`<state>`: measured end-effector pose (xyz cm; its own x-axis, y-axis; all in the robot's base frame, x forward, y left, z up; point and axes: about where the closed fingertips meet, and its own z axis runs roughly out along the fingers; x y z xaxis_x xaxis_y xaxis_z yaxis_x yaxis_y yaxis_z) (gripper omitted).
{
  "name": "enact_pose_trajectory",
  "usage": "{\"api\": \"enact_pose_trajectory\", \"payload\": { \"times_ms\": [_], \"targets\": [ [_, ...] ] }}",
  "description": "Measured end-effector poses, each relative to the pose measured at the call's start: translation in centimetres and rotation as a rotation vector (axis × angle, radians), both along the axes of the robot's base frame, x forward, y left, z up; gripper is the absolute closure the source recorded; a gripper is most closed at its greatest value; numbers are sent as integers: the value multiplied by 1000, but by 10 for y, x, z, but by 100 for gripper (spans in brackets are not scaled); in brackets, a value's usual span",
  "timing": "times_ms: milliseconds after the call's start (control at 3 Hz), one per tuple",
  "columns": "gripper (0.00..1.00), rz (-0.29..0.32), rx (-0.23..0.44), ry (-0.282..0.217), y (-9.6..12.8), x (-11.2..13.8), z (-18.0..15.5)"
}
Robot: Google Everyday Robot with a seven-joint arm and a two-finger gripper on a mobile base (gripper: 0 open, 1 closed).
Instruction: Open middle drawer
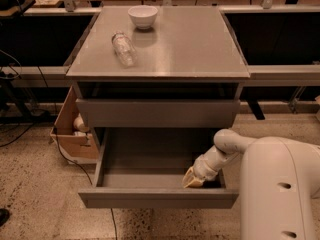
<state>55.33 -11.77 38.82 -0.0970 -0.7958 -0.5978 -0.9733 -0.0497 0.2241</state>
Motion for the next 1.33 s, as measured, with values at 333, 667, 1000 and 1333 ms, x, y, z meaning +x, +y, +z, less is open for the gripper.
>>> {"api": "enact_pose_trajectory", "payload": {
  "times_ms": [333, 667, 1000, 1333],
  "targets": [
    [100, 25, 17, 54, 3, -26, -4],
    [100, 89, 108, 110, 23, -52, 2],
    [100, 137, 192, 131, 41, -66, 13],
    [100, 177, 255, 160, 51, -79, 22]
  ]
}}
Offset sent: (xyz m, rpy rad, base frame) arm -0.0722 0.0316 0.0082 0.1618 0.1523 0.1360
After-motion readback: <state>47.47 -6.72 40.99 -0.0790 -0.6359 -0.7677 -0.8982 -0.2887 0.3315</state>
